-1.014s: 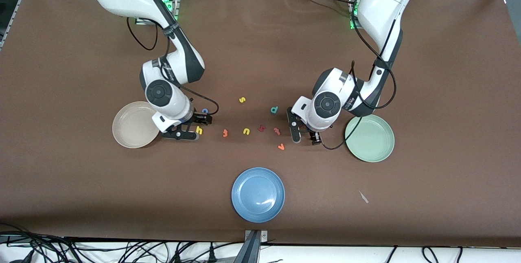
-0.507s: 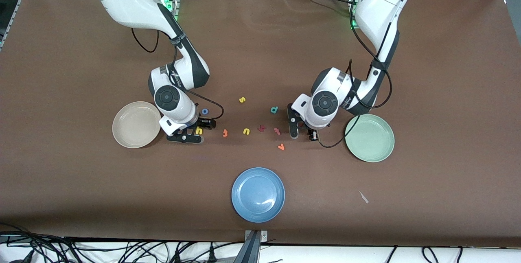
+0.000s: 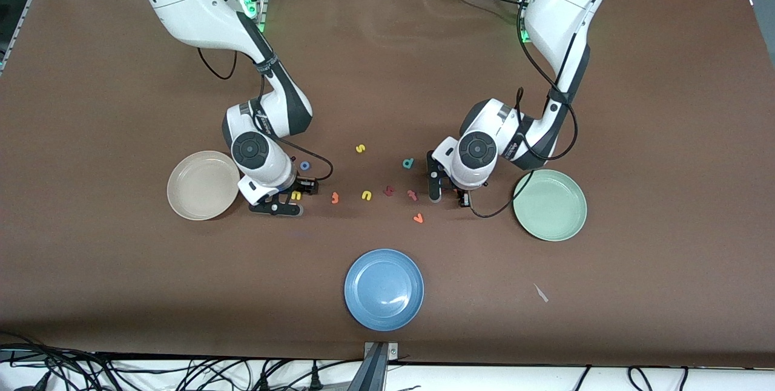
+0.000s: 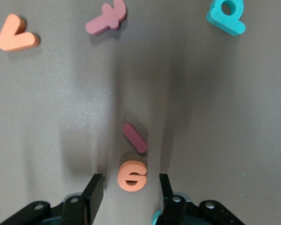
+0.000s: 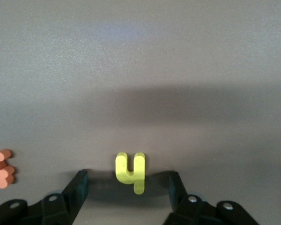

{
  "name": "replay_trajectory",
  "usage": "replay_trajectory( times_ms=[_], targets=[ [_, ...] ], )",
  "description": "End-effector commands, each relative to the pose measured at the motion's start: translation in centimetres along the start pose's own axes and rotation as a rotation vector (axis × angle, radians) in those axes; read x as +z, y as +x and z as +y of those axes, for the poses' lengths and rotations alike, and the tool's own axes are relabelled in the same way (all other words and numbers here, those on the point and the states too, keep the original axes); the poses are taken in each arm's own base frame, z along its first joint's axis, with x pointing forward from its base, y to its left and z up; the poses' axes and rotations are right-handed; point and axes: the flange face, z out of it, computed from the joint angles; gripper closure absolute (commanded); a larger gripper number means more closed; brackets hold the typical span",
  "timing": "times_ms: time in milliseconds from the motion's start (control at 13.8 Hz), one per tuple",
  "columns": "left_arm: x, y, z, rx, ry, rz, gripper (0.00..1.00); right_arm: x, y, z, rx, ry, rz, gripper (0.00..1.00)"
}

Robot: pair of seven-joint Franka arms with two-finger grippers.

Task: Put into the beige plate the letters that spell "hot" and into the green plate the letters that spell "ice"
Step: 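Grasp the orange 6 with the left gripper while the right grasps yellow 4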

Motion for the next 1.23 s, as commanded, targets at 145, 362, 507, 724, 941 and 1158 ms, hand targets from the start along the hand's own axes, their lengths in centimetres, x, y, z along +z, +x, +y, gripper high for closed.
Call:
replay_trajectory(
  times_ms=[145, 362, 507, 724, 941, 1158],
  targets=[
    [-0.2, 0.0, 0.0, 0.034, 0.033, -0.009, 0.47, 0.2, 0.9, 0.0, -0.025, 0.011, 0.005, 0.46],
    [0.1, 0.7, 0.5, 0.035, 0.030, -0.012, 0.47, 0.2, 1.0, 0.1, -0.036, 0.011, 0.007, 0.51],
    [0.4, 0.6, 0.7, 0.036, 0.025, -0.015, 0.47, 0.2, 1.1, 0.0, -0.044, 0.012, 0.008, 0.56],
    [0.5, 0.7, 0.7, 0.040, 0.026, -0.015, 0.55, 0.1, 1.2, 0.0, -0.044, 0.013, 0.009, 0.68],
    [0.9, 0.3, 0.7, 0.034, 0.020, -0.020, 0.94, 0.2, 1.2, 0.0, -0.043, 0.013, 0.009, 0.76],
    [-0.1, 0.0, 0.5, 0.025, 0.015, -0.023, 1.00, -0.3, 1.4, -0.2, -0.046, 0.015, 0.013, 0.80]
  ],
)
